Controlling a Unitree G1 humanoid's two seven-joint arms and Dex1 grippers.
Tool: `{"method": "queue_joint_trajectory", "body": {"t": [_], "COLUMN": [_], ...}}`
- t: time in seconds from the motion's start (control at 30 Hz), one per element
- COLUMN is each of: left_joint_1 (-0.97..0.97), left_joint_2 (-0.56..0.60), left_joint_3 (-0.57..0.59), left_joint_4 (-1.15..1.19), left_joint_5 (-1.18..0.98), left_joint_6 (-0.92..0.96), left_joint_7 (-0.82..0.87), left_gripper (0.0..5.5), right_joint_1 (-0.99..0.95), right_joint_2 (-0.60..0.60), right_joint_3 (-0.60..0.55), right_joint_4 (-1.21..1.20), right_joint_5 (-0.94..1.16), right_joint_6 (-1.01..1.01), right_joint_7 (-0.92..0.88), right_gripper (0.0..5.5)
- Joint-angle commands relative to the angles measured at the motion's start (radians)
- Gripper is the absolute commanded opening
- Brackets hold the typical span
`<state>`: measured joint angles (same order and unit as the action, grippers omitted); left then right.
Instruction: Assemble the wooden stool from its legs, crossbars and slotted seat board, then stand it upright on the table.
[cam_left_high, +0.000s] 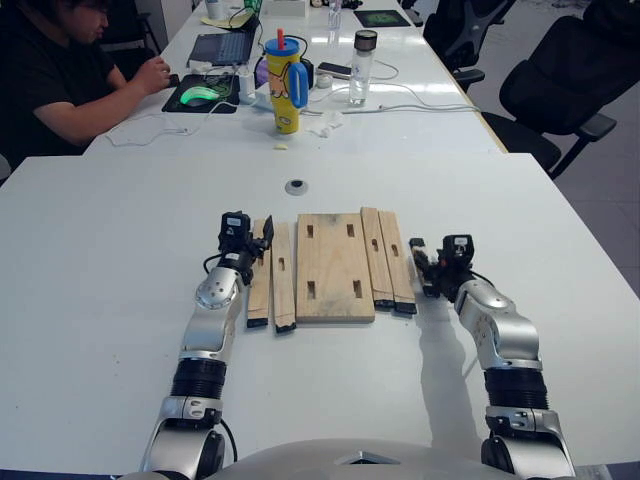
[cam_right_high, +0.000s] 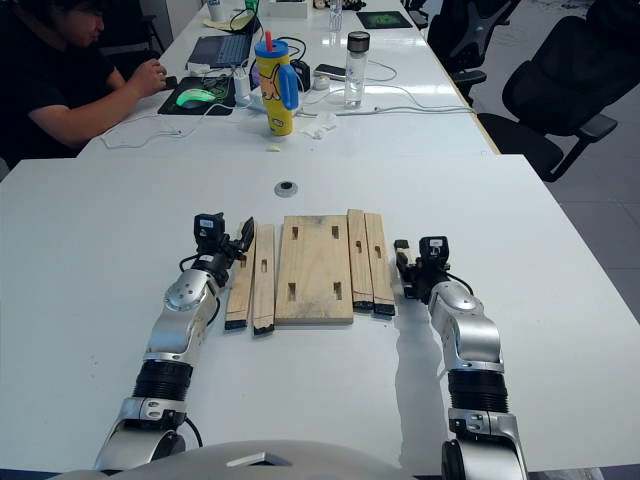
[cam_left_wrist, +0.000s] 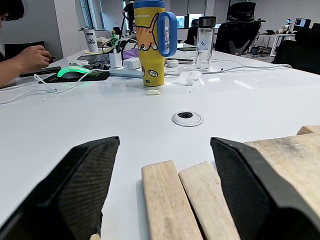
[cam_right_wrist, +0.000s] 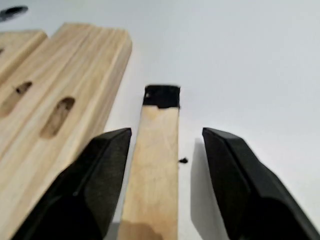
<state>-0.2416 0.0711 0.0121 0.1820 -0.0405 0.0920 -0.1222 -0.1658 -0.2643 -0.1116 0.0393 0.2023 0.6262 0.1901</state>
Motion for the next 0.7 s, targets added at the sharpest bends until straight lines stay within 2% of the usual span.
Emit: {"method": "queue_joint_trajectory", "body": {"t": [0.03,0.47,0.7], "left_joint_1": [-0.013,-0.026,-0.047], "left_joint_2": [-0.005,-0.007,-0.017], "left_joint_3": [0.001,0.003,0.007], "left_joint_4": [0.006,0.024,0.055], "left_joint_5": [-0.004,-0.003,-0.003], "left_joint_6": [-0.001,-0.013,-0.032], "left_joint_7": [0.002,0.002,0.010], "left_gripper": [3.41,3.41,3.41], "right_joint_1": [0.011,0.022,0.000], "right_joint_2": [-0.011,-0.032,-0.024], "right_joint_3": [0.018,0.029,0.011], "right_joint_4": [0.000,0.064,0.111], "right_joint_5": [-0.010,-0.046,-0.047], "right_joint_6": [0.041,0.105,0.091], "right_joint_7": [0.012,-0.008,-0.013], "right_gripper": [2.64,2.64,1.67]}}
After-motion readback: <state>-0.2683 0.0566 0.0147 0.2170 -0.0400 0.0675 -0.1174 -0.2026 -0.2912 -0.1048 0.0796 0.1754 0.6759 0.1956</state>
